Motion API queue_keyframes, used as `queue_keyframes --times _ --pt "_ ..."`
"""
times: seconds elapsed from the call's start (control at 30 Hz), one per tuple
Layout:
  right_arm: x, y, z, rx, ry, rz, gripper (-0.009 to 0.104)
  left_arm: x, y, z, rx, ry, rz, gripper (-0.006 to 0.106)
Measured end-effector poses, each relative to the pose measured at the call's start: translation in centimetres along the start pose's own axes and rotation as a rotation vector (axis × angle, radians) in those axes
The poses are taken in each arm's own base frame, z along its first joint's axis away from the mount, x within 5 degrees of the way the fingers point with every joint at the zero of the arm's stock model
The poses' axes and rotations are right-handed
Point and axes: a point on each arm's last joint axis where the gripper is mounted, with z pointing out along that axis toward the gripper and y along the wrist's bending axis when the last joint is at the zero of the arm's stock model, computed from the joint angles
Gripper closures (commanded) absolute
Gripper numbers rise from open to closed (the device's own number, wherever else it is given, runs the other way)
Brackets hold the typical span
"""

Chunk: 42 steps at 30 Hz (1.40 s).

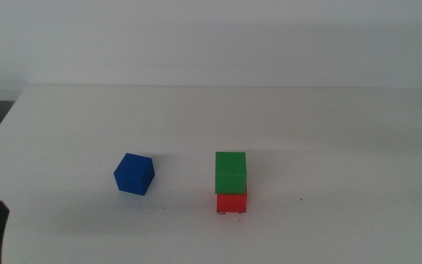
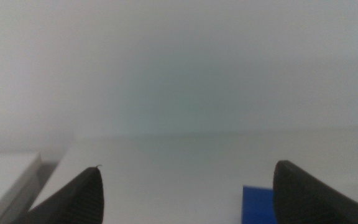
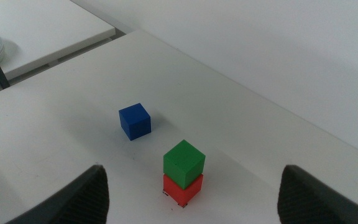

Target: Stack red cubes first, then green, then blue cubes in a specific spot.

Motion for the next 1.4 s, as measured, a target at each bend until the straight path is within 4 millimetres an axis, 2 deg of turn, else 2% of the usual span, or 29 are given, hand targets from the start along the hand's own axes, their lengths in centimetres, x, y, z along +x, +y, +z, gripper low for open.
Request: queue_keyframes --times 0.07,0.13,0.23,0.3,0.4,0.57,0.7,0.87,0.93,1.07,1.2,1.4 --pt "0.0 0.0 0.0 0.000 0.000 0.000 0.002 -1.4 -0.1 0.6 0.000 0.073 -0.013 0.009" --pt "0.0 0.0 0.0 0.000 0.000 0.000 0.002 -4.1 -0.2 1.8 0.000 0.172 -0.013 0.009" --pt "0.0 0.0 0.0 0.000 -0.001 0.000 0.002 -9.2 -0.4 4.6 0.005 0.360 -0.021 0.009" --pt "0.0 0.0 0.0 0.000 -0.001 0.000 0.002 -11.3 -0.5 6.9 0.009 0.519 -0.026 0.009" --pt "0.0 0.0 0.0 0.000 -0.001 0.000 0.002 -12.8 -0.6 10.1 0.012 0.712 -0.029 0.009" --pt "0.0 0.0 0.0 0.000 -0.001 0.000 0.002 -14.6 -0.7 15.0 0.012 0.753 -0.031 0.009" --pt "0.0 0.0 0.0 0.000 -0.001 0.000 0.002 -14.0 -0.8 18.0 0.020 0.780 -0.060 0.009" --pt "0.0 0.0 0.0 0.000 -0.001 0.000 0.002 -13.9 -1.1 20.4 0.062 0.873 -0.027 0.009" --pt "0.0 0.0 0.0 0.000 -0.001 0.000 0.002 -14.2 -1.7 21.4 0.092 0.915 0.006 0.009" --pt "0.0 0.0 0.0 0.000 -0.001 0.000 0.002 -13.7 -3.7 23.5 0.143 1.001 0.124 0.009" --pt "0.0 0.0 0.0 0.000 -0.001 0.000 0.002 -11.0 -5.8 25.5 0.174 1.108 0.171 0.009" --pt "0.0 0.0 0.0 0.000 -0.001 0.000 0.002 -6.5 -6.4 27.6 0.181 1.264 0.183 0.009"
